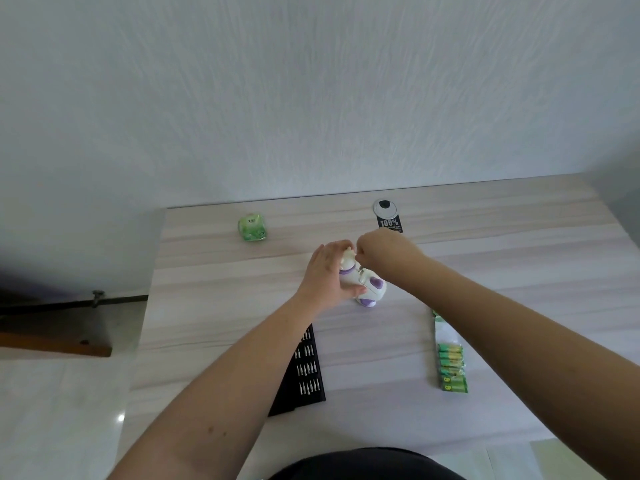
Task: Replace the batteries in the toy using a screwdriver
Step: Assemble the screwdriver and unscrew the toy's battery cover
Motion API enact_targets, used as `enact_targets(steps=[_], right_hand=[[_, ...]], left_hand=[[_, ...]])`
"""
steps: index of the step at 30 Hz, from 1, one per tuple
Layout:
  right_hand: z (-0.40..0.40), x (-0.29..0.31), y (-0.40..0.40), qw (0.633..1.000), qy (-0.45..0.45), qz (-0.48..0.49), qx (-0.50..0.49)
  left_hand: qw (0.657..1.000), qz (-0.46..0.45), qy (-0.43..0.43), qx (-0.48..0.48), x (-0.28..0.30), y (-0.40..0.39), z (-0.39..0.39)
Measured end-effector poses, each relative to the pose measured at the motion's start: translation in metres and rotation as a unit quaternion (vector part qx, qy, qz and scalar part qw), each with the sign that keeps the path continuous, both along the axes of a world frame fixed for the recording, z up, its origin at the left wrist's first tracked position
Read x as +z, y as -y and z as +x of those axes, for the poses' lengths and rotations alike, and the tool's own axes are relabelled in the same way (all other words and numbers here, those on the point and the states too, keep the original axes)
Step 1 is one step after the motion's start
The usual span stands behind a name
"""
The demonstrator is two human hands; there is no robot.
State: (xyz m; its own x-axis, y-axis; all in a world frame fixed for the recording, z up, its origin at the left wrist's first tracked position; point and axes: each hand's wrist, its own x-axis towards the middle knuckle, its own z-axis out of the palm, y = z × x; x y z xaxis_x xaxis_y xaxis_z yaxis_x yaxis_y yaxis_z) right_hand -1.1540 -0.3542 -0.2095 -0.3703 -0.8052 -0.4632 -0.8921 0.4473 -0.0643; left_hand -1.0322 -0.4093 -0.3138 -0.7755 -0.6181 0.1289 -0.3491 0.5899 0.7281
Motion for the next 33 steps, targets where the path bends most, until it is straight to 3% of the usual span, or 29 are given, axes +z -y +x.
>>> enact_targets(steps=[5,11,17,23,31,33], right_hand=[[-0.002,-0.001,-0.007,0.999,0.017,-0.020,0.022],[-0.004,-0.003,-0.006,0.999,-0.046,-0.004,-0.017],[-0.005,0.004,-0.010,0.997,0.060,-0.040,0.026],[-0.003,0.009,-0.011,0.998,-0.055,0.021,0.031],[-0.009,0.004,-0.017,0.995,0.094,-0.041,-0.001],[-0.007,0.003,-0.016,0.995,0.076,-0.057,0.004]], left_hand=[[1.000,0.003,0.001,-0.006,0.002,-0.001,-0.001],[1.000,0.014,0.009,-0.003,0.002,-0.002,0.000],[1.000,0.005,0.016,-0.003,0.001,-0.001,0.000],[1.000,0.010,0.025,-0.005,0.000,-0.001,0.001],[1.000,0.008,0.021,-0.010,-0.001,-0.001,0.001],[1.000,0.007,0.022,-0.009,0.000,-0.001,0.002]])
